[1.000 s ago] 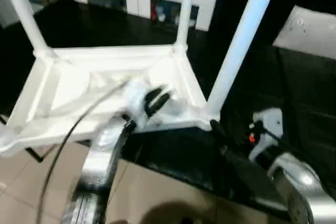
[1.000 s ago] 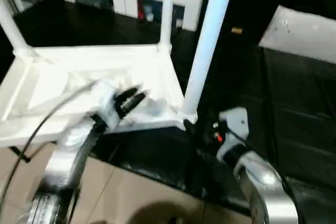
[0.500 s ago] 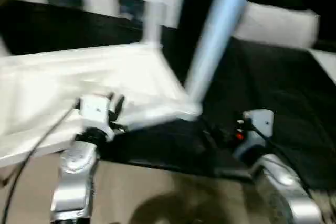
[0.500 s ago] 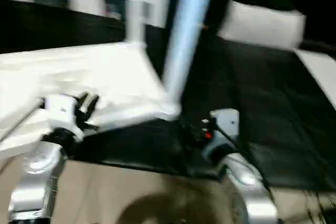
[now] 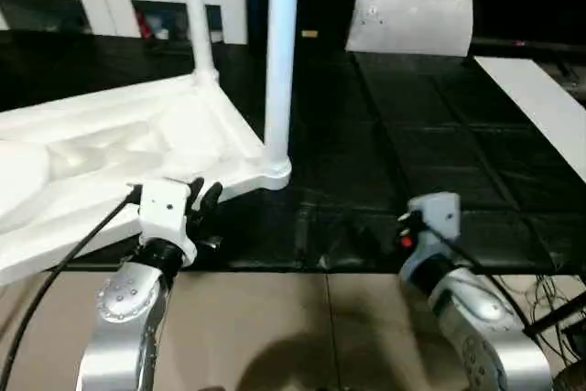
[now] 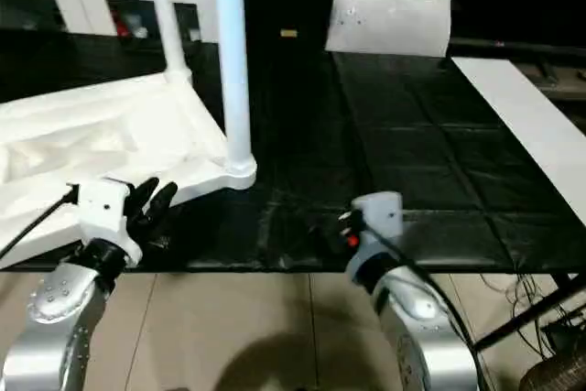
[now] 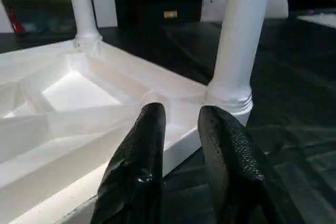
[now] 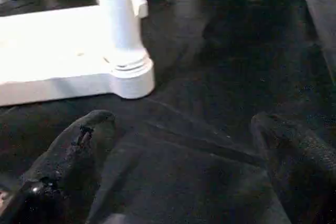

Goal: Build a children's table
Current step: Rotate leg to tighten

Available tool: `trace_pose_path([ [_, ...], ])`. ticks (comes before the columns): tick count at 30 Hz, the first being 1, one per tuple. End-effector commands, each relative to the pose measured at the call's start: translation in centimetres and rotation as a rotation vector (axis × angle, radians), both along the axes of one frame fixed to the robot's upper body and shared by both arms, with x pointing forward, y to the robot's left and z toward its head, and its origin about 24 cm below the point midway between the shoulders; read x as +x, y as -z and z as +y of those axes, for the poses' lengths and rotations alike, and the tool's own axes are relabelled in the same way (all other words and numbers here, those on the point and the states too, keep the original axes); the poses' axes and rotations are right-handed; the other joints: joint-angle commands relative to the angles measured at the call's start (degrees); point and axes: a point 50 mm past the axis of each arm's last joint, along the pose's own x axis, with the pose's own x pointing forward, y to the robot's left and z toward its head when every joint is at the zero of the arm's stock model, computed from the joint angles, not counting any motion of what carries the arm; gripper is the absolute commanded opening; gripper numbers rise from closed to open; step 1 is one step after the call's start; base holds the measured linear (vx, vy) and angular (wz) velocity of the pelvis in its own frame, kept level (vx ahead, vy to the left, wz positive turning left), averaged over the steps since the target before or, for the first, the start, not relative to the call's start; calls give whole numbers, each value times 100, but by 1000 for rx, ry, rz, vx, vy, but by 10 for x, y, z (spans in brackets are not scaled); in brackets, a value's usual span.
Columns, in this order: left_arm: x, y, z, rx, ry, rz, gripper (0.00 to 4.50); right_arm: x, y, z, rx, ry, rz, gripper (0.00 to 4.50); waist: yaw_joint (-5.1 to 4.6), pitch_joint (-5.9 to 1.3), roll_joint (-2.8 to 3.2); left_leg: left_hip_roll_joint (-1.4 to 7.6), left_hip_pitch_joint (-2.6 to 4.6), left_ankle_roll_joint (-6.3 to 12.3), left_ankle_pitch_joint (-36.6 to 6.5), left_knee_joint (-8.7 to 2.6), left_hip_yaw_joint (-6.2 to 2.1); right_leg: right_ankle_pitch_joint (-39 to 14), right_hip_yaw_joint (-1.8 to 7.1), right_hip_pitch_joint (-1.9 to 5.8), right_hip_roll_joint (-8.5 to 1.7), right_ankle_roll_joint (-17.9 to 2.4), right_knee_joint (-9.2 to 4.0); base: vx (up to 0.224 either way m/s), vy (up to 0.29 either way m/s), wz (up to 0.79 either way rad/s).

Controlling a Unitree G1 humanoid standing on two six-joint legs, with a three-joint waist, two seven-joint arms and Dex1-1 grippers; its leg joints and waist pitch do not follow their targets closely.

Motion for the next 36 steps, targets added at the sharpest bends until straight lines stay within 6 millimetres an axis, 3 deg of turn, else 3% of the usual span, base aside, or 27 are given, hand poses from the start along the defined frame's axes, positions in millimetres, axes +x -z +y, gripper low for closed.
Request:
trace_pose_path([
  [1, -3, 0, -2, -3, -5, 11, 121, 3, -1, -3, -34, 7, -19, 450, -76, -65, 22, 325, 117, -87, -3405, -622, -163, -3603, 162, 17, -567, 214, -647, 0, 0, 0],
  [2, -3, 0, -2, -3, -5, 11, 121, 3, -1, -3, -34, 7, -19, 450, -103, -67, 63, 287, 159, -74, -3337, -562, -141, -3840, 38, 23, -567, 365, -759, 0, 0, 0],
  [3, -6, 0, -1, -20, -17, 2, 121, 3, 0, -4, -36, 17, -19, 450, -111, -82, 46, 322, 100, -43, -3335, -594, -157, -3706, 38, 103, -575, 393, -689, 0, 0, 0],
  [4, -7, -2, 1, -29, -34, -13, 121, 4, 2, -5, -32, 42, -21, 450, -39, -100, 104, 509, -186, -32, -3529, -845, -218, -2916, 232, 397, -623, 208, -129, 0, 0, 0],
  [5, -7, -2, 1, -29, -34, -13, 121, 4, 2, -5, -32, 42, -21, 450, 103, -76, 86, 528, -291, -37, -3730, -1046, -77, -2367, 428, 405, -566, -36, 361, 0, 0, 0],
  [6, -6, -3, 1, -25, -34, -18, 121, 5, 2, -5, -29, 46, -22, 450, 122, -60, -14, 361, -136, -43, -3543, -933, 54, -2816, 508, 167, -592, -75, 124, -16, -53, 12],
  [7, -4, -5, 0, -19, -30, -23, 121, 5, 2, -4, -23, 51, -23, 450, 185, 26, -261, -199, 481, 156, -1785, 358, 186, -5982, 624, -710, -1163, 534, -1177, 94, -21, -2],
  [8, -4, -5, 0, -21, -30, -24, 121, 5, 2, -4, -23, 51, -22, 450, 235, -176, -326, -214, -227, 457, -588, 623, -147, -6061, 1253, 35, -1620, 432, -851, 94, -21, -2],
  [9, -4, -5, 0, -23, -29, -24, 121, 5, 2, -3, -23, 50, -23, 450, 309, -212, -341, -241, -464, 442, -458, 646, -284, -5602, 1345, 285, -1641, 387, -684, 77, 53, -11],
  [10, -4, -6, 0, -24, -31, -22, 121, 5, 2, -3, -30, 42, -28, 450, 442, -220, -278, -148, -426, 487, -436, 659, -438, -4500, 1523, 167, -1772, -98, -620, 12, 76, 10],
  [11, -4, -6, 0, -24, -31, -22, 121, 5, 2, -3, -30, 42, -28, 450, 476, -237, -247, -84, -428, 492, -418, 651, -546, -3225, 1551, 250, -1757, -981, -566, 12, 76, 10],
  [12, -4, -6, 1, -22, -33, -20, 121, 5, 2, -2, -32, 39, -31, 450, 480, -233, -222, -57, -369, 469, -369, 586, -552, -2834, 1467, 219, -1682, -1325, -578, -30, 125, 16],
  [13, -4, -6, 1, -22, -35, -16, 121, 5, 2, -1, -33, 38, -37, 450, 461, -189, -162, -38, -209, 539, -323, 311, -496, -2630, 1237, 69, -1381, -1652, -595, -24, 84, 9],
  [14, -4, -6, 1, -22, -35, -16, 121, 5, 2, -1, -33, 38, -37, 450, 410, -203, -109, -34, -205, 684, -214, 65, -457, -2588, 1094, 79, -1157, -1630, -507, -25, 209, 13],
  [15, -4, -6, 0, -23, -35, -15, 121, 5, 2, -1, -32, 39, -39, 450, 213, -223, 20, -28, -37, 1237, -303, -426, -322, -2349, 687, -146, -413, -1286, -124, 14, 231, 11],
  [16, -4, -6, 0, -26, -39, -10, 121, 5, 2, -2, -33, 46, -43, 450, 0, -211, 119, -27, 157, 1895, -435, -625, -327, -1548, 350, -375, 34, -913, 400, -1, 344, 21],
  [17, -4, -6, 1, -27, -40, -9, 121, 5, 2, -2, -33, 47, -43, 450, -32, -244, 119, 17, 164, 2080, -563, -730, -327, -1177, 248, -395, 48, -774, 638, 1, 220, 16],
  [18, -5, -6, 1, -15, -43, -15, 121, 5, 2, -3, -35, 58, -42, 450, -78, -236, 97, 93, 149, 2481, -507, -758, -422, -668, 183, -416, 24, -458, 852, -19, 189, 10],
  [19, -5, -4, 0, -12, -38, -3, 121, 5, 3, -3, -36, 66, -41, 450, -63, -207, 54, 149, 116, 2674, -278, -676, -491, -554, 294, -430, -108, -402, 709, -10, 132, -6],
  [20, -5, -3, 0, -10, -42, 6, 121, 5, 3, -3, -36, 68, -41, 450, -70, -310, -151, 94, 24, 2463, -220, -483, -491, -444, 605, -229, -491, -444, 367, -10, 132, -6],
  [21, -5, -2, 0, -7, -48, 17, 121, 6, 3, -3, -36, 70, -41, 450, 19, -327, -115, 59, -102, 2206, -164, -360, -463, -555, 792, -145, -763, -747, 176, -38, 115, -4],
  [22, -5, -2, -1, -6, -45, 19, 121, 6, 4, -3, -42, 70, -40, 450, 27, -311, -177, 44, -281, 1584, -482, -297, -424, -926, 981, 9, -961, -1206, -2, -31, 58, 3],
  [23, -5, -2, -1, -5, -40, 15, 121, 6, 4, -3, -47, 70, -40, 450, 37, -272, -137, 161, -250, 922, -1323, -401, -477, -1707, 886, -13, -836, -1250, -15, -80, 105, 0],
  [25, -4, -3, -1, 6, -46, 10, 121, 7, 5, -3, -49, 73, -36, 450, -56, -233, -74, 195, -214, 217, -2175, -517, -517, -1526, 848, -77, -647, -1057, 30, -68, 89, -3],
  [28, -4, -1, 0, 3, -53, 19, 121, 7, 5, -1, -47, 70, -35, 450, -76, -200, -76, 129, -204, -66, -2590, -539, -476, -1511, 891, -93, -689, -783, -41, -8, 17, 1],
  [34, -8, -1, 1, -44, -60, 8, 121, 6, 1, 3, -42, 16, -51, 450, -27, -219, -129, 146, -256, 192, -1830, -498, -442, -1355, 949, -41, -772, -806, -67, 0, 0, 0],
  [36, -7, -1, 1, -38, -54, 9, 121, 6, 0, 3, -48, 1, -55, 450, -19, -211, -138, 146, -221, 189, -2235, -507, -439, -1978, 931, -17, -793, -768, -98, 0, 0, 0],
])
